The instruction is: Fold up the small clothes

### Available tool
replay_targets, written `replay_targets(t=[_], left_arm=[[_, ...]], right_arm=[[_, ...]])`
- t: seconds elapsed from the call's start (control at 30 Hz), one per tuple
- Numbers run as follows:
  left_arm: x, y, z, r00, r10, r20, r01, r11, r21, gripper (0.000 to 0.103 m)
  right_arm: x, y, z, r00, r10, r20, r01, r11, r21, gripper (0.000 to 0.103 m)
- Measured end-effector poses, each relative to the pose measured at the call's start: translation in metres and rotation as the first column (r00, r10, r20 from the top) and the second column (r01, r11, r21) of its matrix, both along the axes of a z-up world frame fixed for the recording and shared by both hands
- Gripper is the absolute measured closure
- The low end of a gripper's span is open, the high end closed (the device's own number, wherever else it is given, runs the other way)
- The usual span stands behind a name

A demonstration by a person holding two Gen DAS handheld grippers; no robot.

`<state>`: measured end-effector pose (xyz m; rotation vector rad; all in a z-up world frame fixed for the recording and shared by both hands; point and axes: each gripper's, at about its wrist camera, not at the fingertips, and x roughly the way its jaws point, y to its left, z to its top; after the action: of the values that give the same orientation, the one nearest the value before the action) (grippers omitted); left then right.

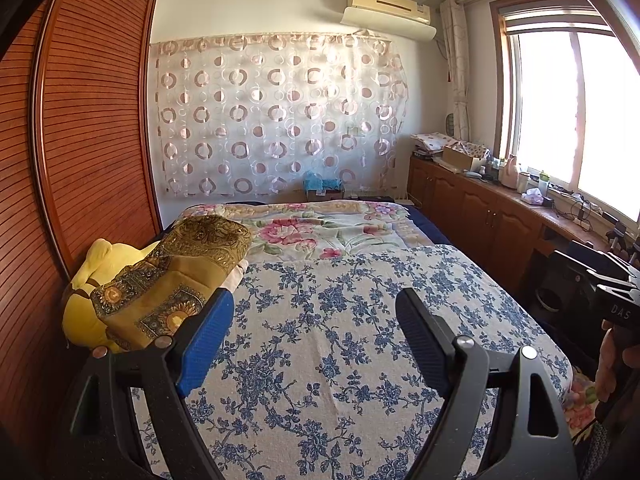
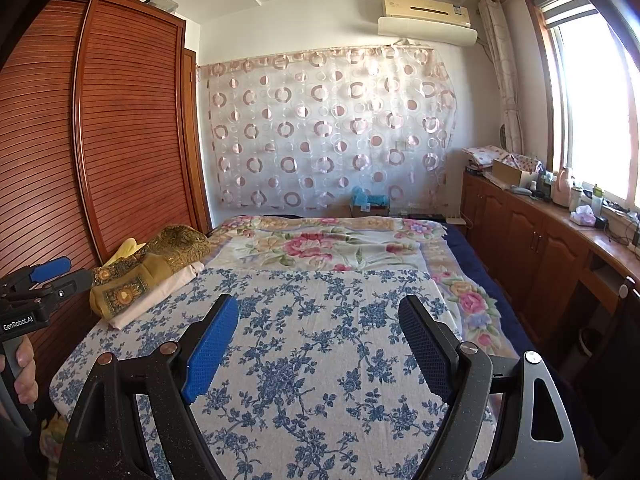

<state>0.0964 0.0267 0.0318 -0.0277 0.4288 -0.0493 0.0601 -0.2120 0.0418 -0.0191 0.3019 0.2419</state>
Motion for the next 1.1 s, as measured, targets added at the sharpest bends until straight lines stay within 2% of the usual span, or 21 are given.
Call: replay_targets(t=[1.1], left_arm=[[-0.002,-0.002,0.0007,1.0,-0.001,0.008,0.001,1.0,0.002,0.019]], right_arm=[[0.0016,-0.0025,-0.0043,1.0,-0.002,0.012,0.002,1.0,-0.003,0.019]])
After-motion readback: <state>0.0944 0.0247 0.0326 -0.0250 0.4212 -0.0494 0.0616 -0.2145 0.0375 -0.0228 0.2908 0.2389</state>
